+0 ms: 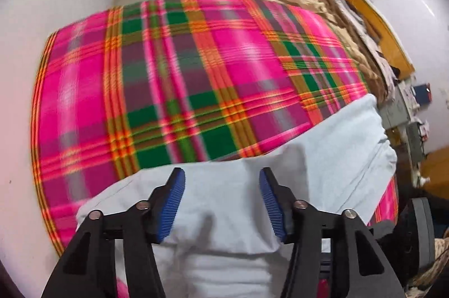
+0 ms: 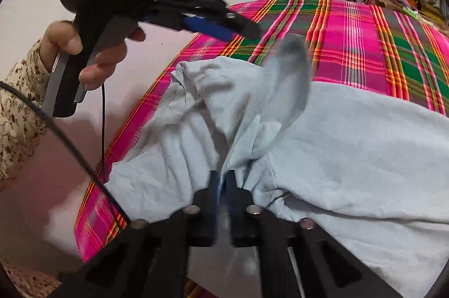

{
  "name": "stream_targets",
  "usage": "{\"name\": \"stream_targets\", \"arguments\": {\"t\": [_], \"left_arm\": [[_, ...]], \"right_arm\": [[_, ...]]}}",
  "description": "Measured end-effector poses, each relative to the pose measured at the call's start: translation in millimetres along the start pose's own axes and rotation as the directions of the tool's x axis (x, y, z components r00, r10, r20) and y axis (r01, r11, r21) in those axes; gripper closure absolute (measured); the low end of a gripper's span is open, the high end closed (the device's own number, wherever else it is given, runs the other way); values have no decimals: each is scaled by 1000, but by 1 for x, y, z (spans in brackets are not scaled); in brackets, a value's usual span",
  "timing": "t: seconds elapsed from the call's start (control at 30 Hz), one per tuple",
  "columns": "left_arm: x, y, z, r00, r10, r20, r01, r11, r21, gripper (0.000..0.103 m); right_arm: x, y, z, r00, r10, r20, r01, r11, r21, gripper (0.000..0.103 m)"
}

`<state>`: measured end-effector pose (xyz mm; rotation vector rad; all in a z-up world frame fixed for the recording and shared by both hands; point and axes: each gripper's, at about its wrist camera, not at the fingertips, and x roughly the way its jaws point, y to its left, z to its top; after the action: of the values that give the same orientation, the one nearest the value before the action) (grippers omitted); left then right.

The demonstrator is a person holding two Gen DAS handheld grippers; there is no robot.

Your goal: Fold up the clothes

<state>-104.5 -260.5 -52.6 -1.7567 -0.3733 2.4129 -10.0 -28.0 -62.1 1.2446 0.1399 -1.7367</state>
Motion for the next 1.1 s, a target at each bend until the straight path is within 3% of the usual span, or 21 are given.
{"name": "stream_targets", "arguments": {"t": [0.1, 0.27, 0.47, 0.57, 0.63, 0.67, 0.77, 0.87, 0.97, 1.1], "left_arm": [[-4, 11, -4, 1000, 9, 15, -9, 999, -49, 46], [3, 41, -23, 992, 120, -36, -125, 968, -219, 46], [5, 71, -39, 990, 127, -62, -141, 906, -399, 47], [9, 77, -40, 995, 83, -52, -97, 888, -450, 51], [12, 77, -40, 995, 82, -58, -99, 886, -453, 63], [14, 76, -39, 995, 81, -62, -101, 885, -454, 74], [16, 74, -40, 994, 88, -64, -107, 890, -444, 95], [13, 69, -43, 990, 134, -43, -140, 902, -407, 100], [7, 79, -47, 982, 185, -37, -183, 883, -432, 100], [9, 85, -55, 980, 191, -60, -198, 876, -439, 100]], "right_arm": [[-2, -6, -3, 1000, 23, -3, -23, 999, 35, 100], [-8, -20, -14, 996, 85, 7, -85, 986, 142, 100], [-11, -42, -25, 988, 153, -2, -147, 956, 255, 100], [-10, -41, -25, 987, 157, -18, -148, 959, 243, 100], [-12, -39, -24, 990, 141, -25, -132, 965, 226, 100], [-12, -40, -24, 990, 137, -29, -127, 966, 224, 100], [-14, -42, -25, 991, 130, -37, -119, 968, 223, 100], [-16, -44, -26, 990, 136, -40, -123, 966, 227, 100], [-14, -46, -27, 989, 139, -45, -125, 966, 224, 100], [-13, -51, -28, 988, 147, -54, -130, 963, 238, 100]]}}
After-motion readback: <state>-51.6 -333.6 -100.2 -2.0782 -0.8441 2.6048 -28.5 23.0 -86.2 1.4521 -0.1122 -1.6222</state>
